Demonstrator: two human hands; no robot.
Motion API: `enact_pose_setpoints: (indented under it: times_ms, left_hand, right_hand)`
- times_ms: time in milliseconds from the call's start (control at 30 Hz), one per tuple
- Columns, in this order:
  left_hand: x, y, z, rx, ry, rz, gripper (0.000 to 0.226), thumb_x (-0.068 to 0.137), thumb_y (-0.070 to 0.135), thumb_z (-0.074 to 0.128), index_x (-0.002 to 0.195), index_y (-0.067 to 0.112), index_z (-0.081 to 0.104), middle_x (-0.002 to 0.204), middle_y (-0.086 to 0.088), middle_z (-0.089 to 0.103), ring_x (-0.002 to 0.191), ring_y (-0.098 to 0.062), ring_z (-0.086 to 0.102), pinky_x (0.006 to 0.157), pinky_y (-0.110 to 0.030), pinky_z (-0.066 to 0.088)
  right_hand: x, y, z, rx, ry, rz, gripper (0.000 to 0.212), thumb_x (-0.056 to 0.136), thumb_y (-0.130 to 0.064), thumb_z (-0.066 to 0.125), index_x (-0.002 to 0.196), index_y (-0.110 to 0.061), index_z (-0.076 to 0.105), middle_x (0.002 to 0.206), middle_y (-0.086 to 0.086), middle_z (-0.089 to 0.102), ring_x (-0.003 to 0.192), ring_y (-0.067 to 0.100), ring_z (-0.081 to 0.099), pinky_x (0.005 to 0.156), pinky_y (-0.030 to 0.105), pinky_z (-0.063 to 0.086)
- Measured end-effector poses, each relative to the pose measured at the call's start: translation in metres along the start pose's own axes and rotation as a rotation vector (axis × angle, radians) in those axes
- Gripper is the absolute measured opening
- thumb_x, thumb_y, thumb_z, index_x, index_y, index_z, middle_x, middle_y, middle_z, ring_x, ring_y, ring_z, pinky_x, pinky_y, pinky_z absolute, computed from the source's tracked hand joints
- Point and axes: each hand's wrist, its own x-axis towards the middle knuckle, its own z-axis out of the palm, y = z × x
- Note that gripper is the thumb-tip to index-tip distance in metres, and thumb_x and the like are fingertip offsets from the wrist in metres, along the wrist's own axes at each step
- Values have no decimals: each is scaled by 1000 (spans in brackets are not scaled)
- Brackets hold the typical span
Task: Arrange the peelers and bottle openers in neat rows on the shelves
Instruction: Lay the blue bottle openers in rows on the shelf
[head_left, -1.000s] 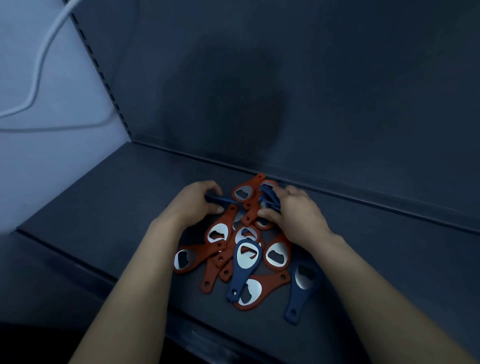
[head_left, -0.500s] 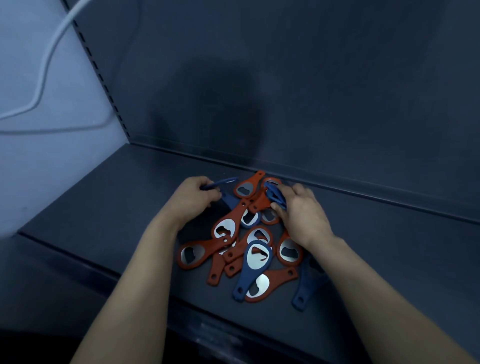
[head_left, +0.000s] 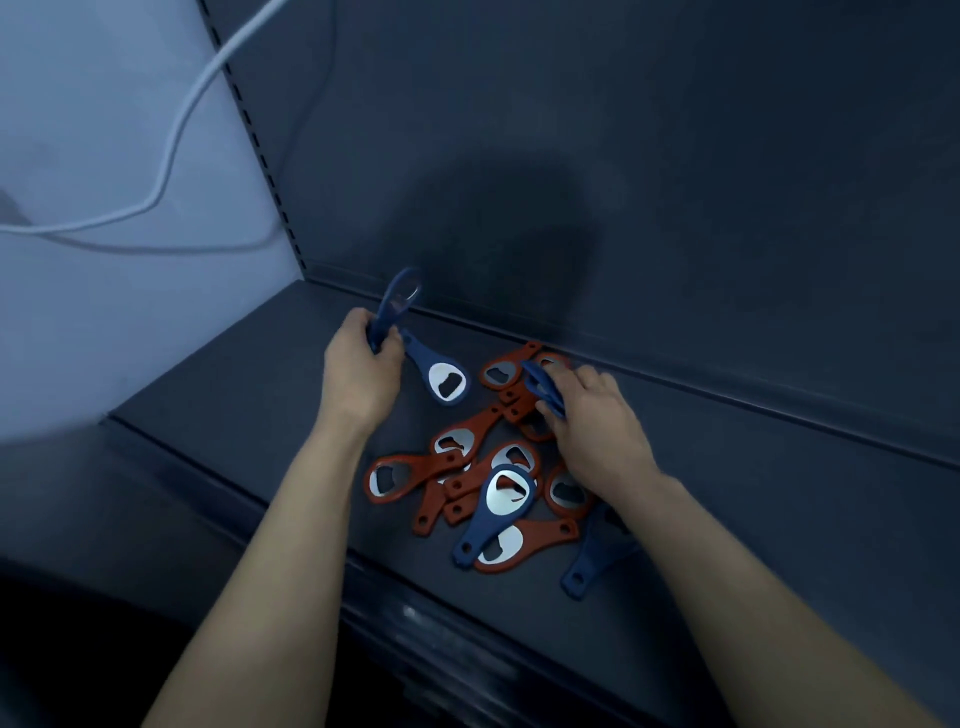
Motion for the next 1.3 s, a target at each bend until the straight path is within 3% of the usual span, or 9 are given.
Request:
enact_pose_setpoints:
  times_ms: [233, 367, 567, 733, 900, 1033, 1133, 1233, 1300]
  left_hand:
    - [-38, 27, -7, 26, 61, 46, 27, 89, 11, 51, 68, 23, 37, 62, 2, 45, 53, -12, 36, 43, -13, 31]
    - [-68, 36, -7, -7, 44, 3, 18, 89, 14, 50, 74, 17, 40, 74, -15, 56, 64, -24, 51, 53, -24, 37]
    - [-117, 33, -6, -1, 59, -111, 10, 90, 13, 50, 85, 5, 47, 69, -2, 48, 58, -13, 42, 52, -22, 38]
    - [-158, 18, -15, -1, 108, -212, 15, 90, 19, 53, 77, 26, 51, 72, 8, 57, 53, 2, 51, 48, -11, 40]
    - [-178, 11, -11, -39, 77, -275, 24, 85, 6, 49, 76, 25, 61, 66, 11, 60, 52, 2, 49, 51, -12, 40]
    - [-179, 12, -3, 19, -18, -296, 23, 87, 8, 46, 80, 22, 63, 63, 7, 58, 47, -3, 45, 45, -10, 36]
    - [-174, 21, 4, 70, -92, -257, 21, 91, 10, 43, 88, 18, 62, 71, 8, 60, 59, -5, 52, 50, -10, 39]
    - [-170, 36, 18, 131, -195, -176, 16, 94, 16, 42, 90, 10, 56, 81, -5, 62, 73, -21, 55, 66, -31, 42]
    - [-168, 46, 33, 254, -269, -86, 14, 95, 19, 41, 89, 9, 50, 87, -10, 60, 81, -27, 55, 67, -35, 39]
  right_hand:
    - [-17, 0, -16, 155, -76, -123, 38, 93, -23, 54, 129, -16, 45, 115, 9, 55, 101, 28, 53, 81, 35, 44]
    - [-31, 7, -23, 168, -160, -171, 34, 90, -28, 58, 121, -17, 49, 113, 6, 55, 102, 25, 53, 82, 36, 44]
    - [-49, 4, -20, 222, -239, -301, 38, 85, -32, 65, 116, -14, 53, 116, 3, 50, 110, 21, 44, 91, 37, 41]
    - [-56, -8, -6, 237, -316, -400, 54, 82, -35, 69, 127, -17, 47, 129, -5, 47, 117, 22, 32, 96, 34, 33]
    - [-52, -11, -6, 171, -349, -370, 59, 83, -40, 66, 133, -15, 46, 125, 3, 46, 116, 23, 35, 99, 35, 35]
    - [-52, -12, -10, 54, -290, -354, 37, 87, -32, 60, 117, -11, 56, 114, 9, 51, 110, 26, 45, 88, 35, 40]
    - [-53, -2, -19, 43, -159, -226, 26, 88, -23, 57, 109, -7, 57, 112, 12, 55, 105, 31, 51, 76, 35, 40]
    - [-56, 15, -33, 80, -55, -59, 24, 89, -21, 57, 108, -8, 53, 108, 13, 59, 97, 32, 56, 70, 34, 37]
    - [-61, 29, -42, 72, -16, 20, 24, 89, -16, 52, 112, -9, 48, 106, 14, 59, 93, 33, 56, 68, 34, 37]
